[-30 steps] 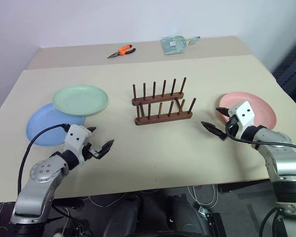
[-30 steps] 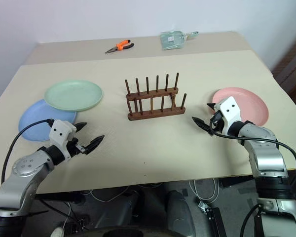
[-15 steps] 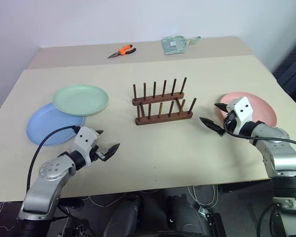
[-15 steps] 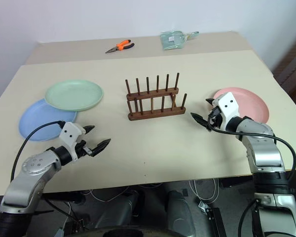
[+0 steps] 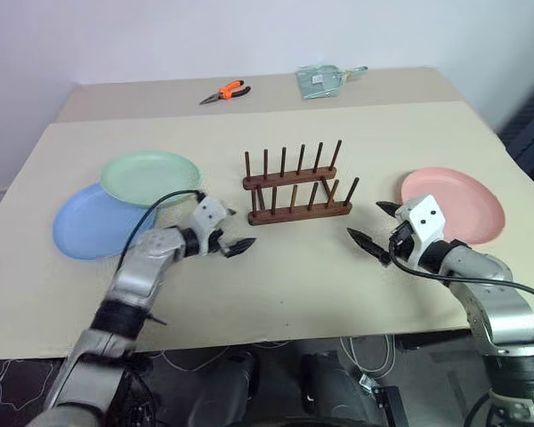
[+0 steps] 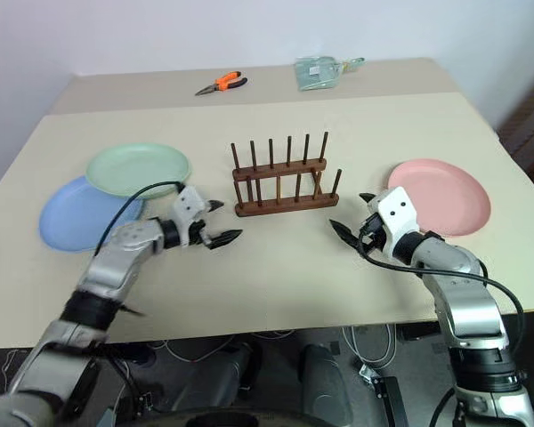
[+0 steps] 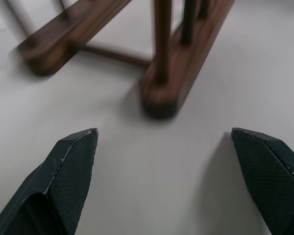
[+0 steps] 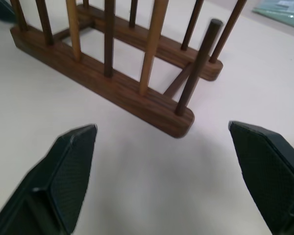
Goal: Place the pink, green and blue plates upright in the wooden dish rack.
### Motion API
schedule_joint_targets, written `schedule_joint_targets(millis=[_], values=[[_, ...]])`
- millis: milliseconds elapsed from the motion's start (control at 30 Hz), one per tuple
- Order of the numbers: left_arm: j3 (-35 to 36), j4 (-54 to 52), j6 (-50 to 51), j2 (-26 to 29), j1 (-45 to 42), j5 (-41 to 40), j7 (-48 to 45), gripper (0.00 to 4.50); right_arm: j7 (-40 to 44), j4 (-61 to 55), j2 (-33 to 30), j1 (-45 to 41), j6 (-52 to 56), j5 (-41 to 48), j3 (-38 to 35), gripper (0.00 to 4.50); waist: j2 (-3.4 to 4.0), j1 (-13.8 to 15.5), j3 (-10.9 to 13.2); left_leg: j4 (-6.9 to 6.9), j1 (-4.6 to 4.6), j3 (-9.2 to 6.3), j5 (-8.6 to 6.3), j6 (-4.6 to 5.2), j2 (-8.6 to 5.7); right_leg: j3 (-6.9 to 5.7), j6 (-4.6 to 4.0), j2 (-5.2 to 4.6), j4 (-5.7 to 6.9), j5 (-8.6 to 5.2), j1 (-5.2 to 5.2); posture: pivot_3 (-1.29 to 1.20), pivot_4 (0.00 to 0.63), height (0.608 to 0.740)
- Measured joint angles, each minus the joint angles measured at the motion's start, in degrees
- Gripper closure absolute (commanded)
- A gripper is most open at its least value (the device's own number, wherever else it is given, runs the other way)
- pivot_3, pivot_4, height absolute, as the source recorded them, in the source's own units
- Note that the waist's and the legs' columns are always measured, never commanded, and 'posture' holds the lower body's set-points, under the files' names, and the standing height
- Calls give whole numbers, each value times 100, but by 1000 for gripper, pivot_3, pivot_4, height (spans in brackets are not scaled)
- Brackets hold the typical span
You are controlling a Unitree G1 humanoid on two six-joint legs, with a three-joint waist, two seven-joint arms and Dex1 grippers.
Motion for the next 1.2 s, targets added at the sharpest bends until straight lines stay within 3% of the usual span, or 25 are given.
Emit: schedule_joint_targets(millis=[100, 167, 233, 400, 800, 1033, 1100, 1167, 1200], values=[[-77, 950, -449, -249, -574, 150, -205, 0, -176, -284, 39, 198, 123, 0, -20, 128, -1, 17, -2, 2, 0, -1, 0, 0, 0, 0, 1, -1, 0, 1, 3, 0, 150, 729], [-98, 1484, -635, -434, -859, 183, -335, 561, -284, -450, 87, 318, 160, 0, -21, 0, -1, 11, -3, 7, 0, 0, 0, 1, 0, -1, 5, 0, 1, 2, 5, 0, 150, 729], [-107, 1847, -794, -598, -1031, 203, -467, 1320, -360, -533, 93, 380, 173, 0, -39, 0, -2, 15, -4, 10, 0, -2, 0, 3, -1, -3, 8, 0, 0, 4, 9, 0, 150, 729], [-134, 2005, -1102, -743, -1045, 284, -665, 3715, -419, -556, 89, 482, 165, -1, -142, 0, -4, 1, -9, 22, 2, -3, -1, 5, 0, -4, 15, 1, 3, 8, 16, 0, 150, 729], [-528, -33, -896, -225, 63, 245, -1739, 3711, -148, -144, -408, 882, -89, -82, -731, 0, -1, 11, -11, 23, -1, -2, -7, 13, 0, -2, 15, 1, 0, 7, 14, 0, 150, 729], [-609, -278, -607, -178, 112, 272, -1657, 391, 6, -118, -499, 1237, -220, -144, -902, 0, -1, -4, -11, 24, 0, -2, -7, 14, 1, -1, 15, 1, 1, 6, 14, 0, 150, 729], [-594, -390, -513, -71, 143, 266, -1577, 391, 74, -117, -569, 1388, -269, -174, -934, 0, -1, -10, -11, 23, 0, -2, -7, 14, 1, -1, 15, 1, 1, 6, 14, 0, 150, 729], [-509, -731, -273, 147, 352, 209, -1565, 340, 176, -71, -706, 1575, -306, -212, -1014, 543, 4, -43, -14, 20, 2, -1, -8, 14, 2, 1, 15, 2, 1, 6, 14, 0, 150, 729], [-452, -914, -132, 267, 490, 134, -1564, 998, 228, -42, -728, 1638, -317, -210, -1061, 873, 4, -72, -15, 19, 3, -1, -8, 14, 5, 1, 15, 4, 1, 6, 13, 0, 150, 729]])
